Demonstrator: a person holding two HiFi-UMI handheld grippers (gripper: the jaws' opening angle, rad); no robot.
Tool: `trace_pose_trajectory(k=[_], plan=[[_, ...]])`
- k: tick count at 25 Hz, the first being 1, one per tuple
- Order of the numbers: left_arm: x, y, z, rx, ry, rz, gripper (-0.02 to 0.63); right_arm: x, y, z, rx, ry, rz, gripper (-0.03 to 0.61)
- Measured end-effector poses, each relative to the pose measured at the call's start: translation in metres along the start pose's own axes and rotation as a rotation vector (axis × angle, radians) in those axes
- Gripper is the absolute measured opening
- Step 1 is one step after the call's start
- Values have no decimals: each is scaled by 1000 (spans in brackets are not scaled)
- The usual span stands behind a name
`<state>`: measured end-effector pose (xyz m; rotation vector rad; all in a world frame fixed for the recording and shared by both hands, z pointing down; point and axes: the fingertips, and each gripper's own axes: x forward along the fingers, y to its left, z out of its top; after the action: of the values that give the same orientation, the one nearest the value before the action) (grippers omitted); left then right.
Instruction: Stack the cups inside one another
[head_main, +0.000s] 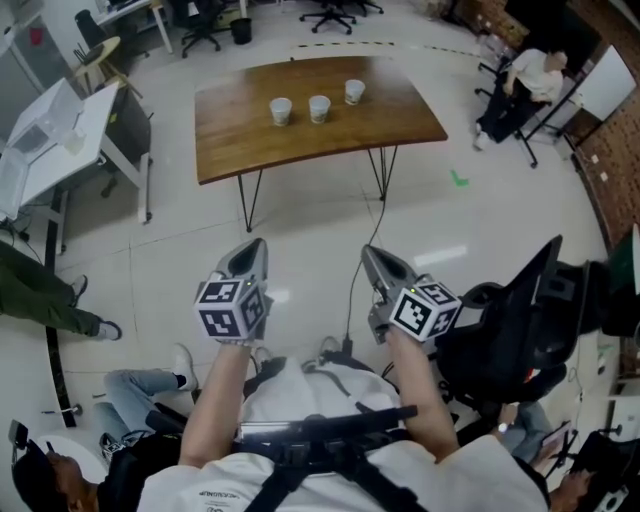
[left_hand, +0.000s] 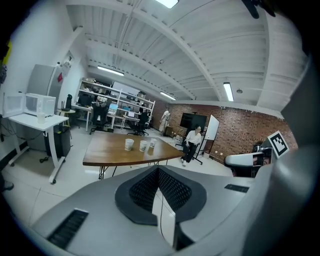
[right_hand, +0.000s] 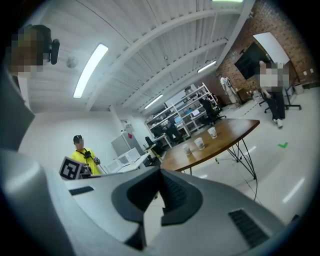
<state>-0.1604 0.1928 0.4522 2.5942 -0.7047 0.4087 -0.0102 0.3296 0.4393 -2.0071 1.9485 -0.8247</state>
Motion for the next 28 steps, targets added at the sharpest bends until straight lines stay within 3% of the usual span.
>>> trace_pose_trajectory(k=[13,19,28], plan=[[34,-40,-18,-19,43,61,-3,-12,-65,14,2,67,19,8],[63,-22,-19,-11,60,68,-2,17,-85,11,26,52,25,8],[137,16,18,-5,64,40,-3,78,-121,42,21,57,-14,8]])
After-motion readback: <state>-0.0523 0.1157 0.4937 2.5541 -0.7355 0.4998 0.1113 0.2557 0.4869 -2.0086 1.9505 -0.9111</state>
